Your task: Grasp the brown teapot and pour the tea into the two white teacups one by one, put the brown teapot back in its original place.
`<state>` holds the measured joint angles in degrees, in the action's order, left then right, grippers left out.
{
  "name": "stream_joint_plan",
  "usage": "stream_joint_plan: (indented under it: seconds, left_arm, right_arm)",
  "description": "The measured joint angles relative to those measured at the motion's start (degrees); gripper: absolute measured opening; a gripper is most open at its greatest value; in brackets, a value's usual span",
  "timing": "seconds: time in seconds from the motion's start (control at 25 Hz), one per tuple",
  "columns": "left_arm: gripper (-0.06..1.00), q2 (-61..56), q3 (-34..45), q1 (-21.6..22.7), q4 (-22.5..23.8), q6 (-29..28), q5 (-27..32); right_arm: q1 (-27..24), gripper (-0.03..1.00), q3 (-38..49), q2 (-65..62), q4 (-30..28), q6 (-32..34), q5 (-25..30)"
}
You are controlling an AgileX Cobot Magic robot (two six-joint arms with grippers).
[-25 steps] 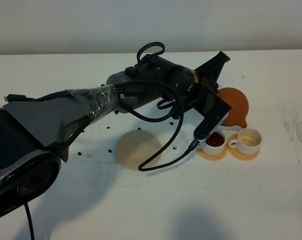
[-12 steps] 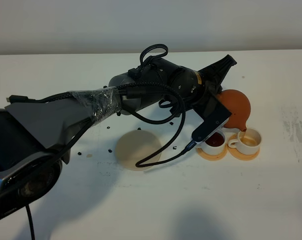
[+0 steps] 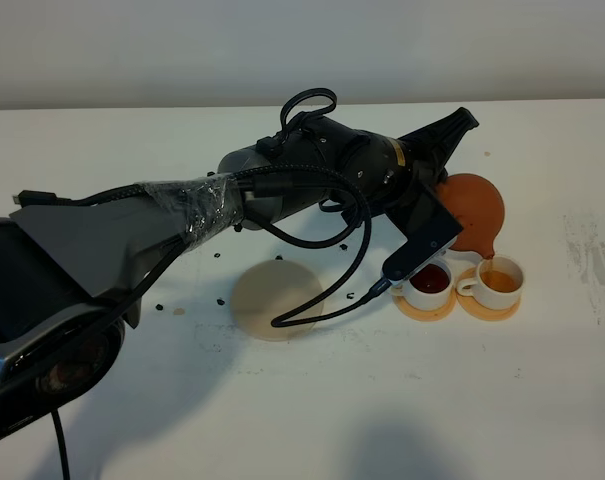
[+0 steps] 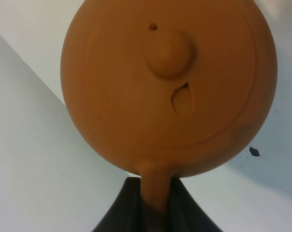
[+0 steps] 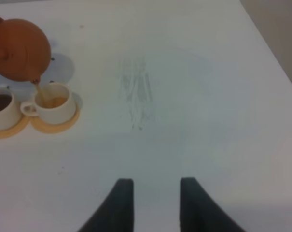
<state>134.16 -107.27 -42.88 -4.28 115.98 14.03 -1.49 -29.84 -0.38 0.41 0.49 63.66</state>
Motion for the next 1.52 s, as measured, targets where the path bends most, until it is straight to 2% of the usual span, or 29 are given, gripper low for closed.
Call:
stream_joint_plan:
  seconds: [1.52]
  left_arm:
    - [0.08,0.0,0.0,-0.59,-0.05,5.03,-2.76]
  right_arm:
    - [0.0,0.23,0.0,0.0,0.0,0.0,0.0]
